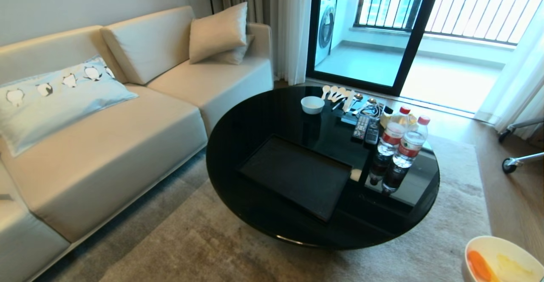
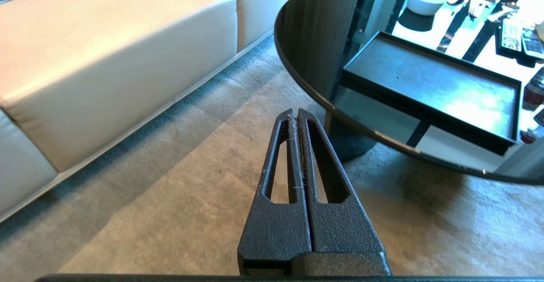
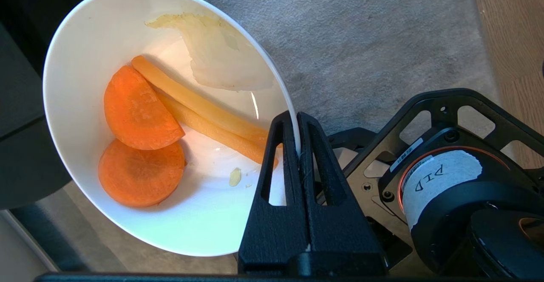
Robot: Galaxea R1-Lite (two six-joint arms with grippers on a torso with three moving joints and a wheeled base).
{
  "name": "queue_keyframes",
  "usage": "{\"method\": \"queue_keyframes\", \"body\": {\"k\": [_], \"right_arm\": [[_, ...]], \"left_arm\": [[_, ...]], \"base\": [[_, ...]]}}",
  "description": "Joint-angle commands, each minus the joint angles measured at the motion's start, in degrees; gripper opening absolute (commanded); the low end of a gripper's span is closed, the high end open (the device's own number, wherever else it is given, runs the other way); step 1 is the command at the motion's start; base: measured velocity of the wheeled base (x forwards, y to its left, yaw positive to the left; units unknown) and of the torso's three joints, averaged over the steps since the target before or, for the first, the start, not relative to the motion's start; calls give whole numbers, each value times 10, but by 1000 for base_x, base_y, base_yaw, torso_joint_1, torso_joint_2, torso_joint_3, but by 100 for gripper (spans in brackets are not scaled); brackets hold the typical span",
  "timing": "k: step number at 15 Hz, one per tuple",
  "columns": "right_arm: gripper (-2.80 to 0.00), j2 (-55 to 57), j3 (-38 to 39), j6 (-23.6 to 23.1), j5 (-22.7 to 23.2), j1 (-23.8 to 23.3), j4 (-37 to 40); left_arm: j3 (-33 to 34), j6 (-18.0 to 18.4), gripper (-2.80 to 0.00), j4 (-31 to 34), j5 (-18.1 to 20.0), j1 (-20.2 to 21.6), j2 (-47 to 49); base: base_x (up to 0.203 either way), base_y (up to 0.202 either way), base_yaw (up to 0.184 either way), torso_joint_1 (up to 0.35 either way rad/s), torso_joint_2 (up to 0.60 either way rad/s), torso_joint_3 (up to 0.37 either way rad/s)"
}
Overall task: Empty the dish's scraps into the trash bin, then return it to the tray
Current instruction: Move the bowl over the trash can
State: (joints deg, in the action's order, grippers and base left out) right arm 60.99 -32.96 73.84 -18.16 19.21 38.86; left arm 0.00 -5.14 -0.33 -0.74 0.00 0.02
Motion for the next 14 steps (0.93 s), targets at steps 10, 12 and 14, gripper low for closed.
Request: {"method": "queue_keyframes", "body": {"k": [10, 12, 14], "right_arm": [[-280, -23, 1, 4, -1, 0, 22], [-280, -23, 0, 3, -2, 0, 21], [-280, -23, -1, 3, -2, 1, 21]], "left_arm": [[0, 0, -280, 0, 0, 0, 0], [0, 0, -280, 0, 0, 0, 0], [0, 0, -280, 0, 0, 0, 0]], "base": [[-157, 0, -1, 1, 3, 2], [0, 0, 0, 0, 0, 0], [0, 0, 0, 0, 0, 0]]}}
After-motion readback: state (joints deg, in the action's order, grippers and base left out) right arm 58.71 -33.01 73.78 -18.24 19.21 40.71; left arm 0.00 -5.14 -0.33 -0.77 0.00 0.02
